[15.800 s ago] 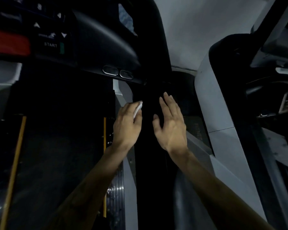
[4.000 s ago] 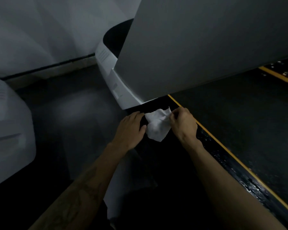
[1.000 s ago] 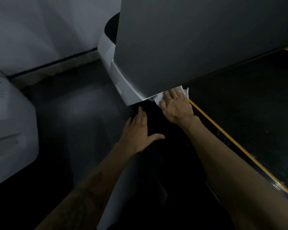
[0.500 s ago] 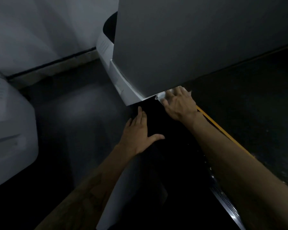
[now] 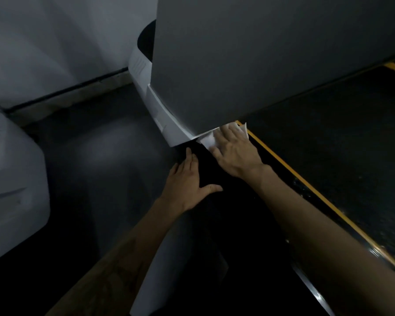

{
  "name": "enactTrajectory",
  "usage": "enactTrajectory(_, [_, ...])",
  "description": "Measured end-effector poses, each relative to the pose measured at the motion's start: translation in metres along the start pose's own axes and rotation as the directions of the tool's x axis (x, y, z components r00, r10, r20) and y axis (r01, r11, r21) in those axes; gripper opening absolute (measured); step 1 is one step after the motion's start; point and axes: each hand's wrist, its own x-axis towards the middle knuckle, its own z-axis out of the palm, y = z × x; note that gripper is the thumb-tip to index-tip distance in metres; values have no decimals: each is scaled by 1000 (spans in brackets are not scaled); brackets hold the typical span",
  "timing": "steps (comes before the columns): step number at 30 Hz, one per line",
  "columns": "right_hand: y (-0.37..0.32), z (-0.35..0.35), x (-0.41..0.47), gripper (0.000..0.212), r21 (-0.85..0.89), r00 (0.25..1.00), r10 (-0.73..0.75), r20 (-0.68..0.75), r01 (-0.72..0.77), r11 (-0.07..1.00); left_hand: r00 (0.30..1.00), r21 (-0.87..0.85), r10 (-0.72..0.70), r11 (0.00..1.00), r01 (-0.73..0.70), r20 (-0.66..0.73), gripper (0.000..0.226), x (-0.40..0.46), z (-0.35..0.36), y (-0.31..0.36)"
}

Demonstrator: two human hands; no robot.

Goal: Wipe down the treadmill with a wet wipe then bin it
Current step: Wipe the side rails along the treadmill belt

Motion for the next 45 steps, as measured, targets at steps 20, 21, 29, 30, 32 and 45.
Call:
enactTrajectory(20, [14,5,12,86,-28,985,161,67,-159,987,999,57,46,997,-46,2,118,-12,2,4])
enactTrajectory(21, [11,10,23,90,-10,974,201,101,-201,980,999,51,49,997,-49,6,117,-12,1,5])
enactTrajectory(29, [3,-18,-39,63,127,996,85,23,-87,988,998,40,68,997,-67,-16,115,-12,-5,-10])
enactTrajectory(30, [6,-18,-45,64,104,995,100,17,-101,989,997,28,66,997,-65,-27,114,-11,-6,-10])
enactTrajectory(32, [11,-11,-39,75,35,989,146,28,-147,989,996,-1,66,998,-66,-59,113,-10,-10,-8])
enactTrajectory(45, [18,-17,-54,62,8,991,129,40,-129,992,992,-22,115,993,-116,-56,96,-7,-24,-7])
